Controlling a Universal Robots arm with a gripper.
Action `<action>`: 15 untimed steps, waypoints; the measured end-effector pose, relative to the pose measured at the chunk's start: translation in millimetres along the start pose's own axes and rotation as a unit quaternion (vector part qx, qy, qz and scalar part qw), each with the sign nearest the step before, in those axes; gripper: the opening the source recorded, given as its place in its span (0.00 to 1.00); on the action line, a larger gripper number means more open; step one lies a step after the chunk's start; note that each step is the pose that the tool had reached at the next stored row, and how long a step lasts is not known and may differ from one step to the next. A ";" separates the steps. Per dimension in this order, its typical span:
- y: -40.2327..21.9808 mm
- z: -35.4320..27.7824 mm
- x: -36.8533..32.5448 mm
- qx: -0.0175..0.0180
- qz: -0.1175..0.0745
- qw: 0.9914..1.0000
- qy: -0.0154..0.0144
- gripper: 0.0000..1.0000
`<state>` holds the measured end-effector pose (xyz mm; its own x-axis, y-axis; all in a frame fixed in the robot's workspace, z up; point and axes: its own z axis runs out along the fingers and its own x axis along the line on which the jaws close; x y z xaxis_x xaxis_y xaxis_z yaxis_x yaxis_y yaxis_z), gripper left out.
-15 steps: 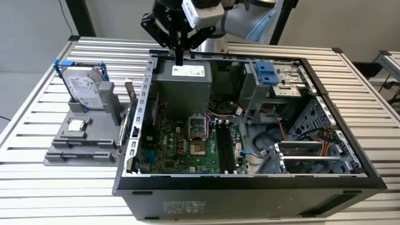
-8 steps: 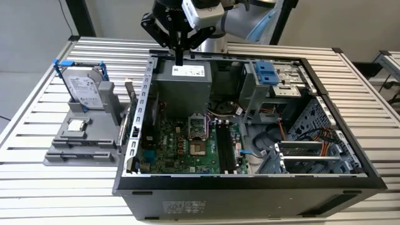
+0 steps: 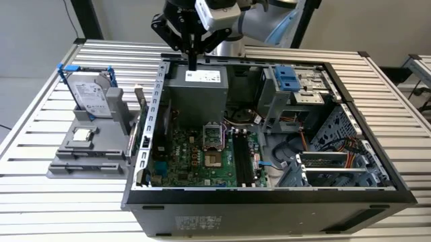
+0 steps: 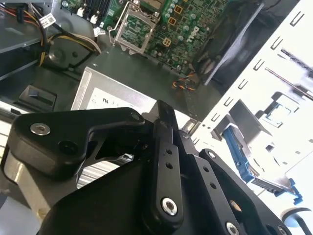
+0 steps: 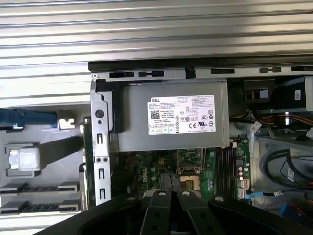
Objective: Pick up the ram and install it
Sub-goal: 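Reach for the ram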
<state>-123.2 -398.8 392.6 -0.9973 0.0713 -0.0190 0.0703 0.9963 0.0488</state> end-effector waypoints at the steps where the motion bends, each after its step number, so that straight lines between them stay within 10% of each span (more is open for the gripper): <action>1: -0.1 0.0 0.9 0.000 0.000 1.000 0.000 0.00; 15: -2.3 -0.8 32.9 0.000 0.000 1.000 0.000 0.00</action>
<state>-156.1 -398.7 392.6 -0.9973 0.0712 -0.0190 0.0702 0.9963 0.0488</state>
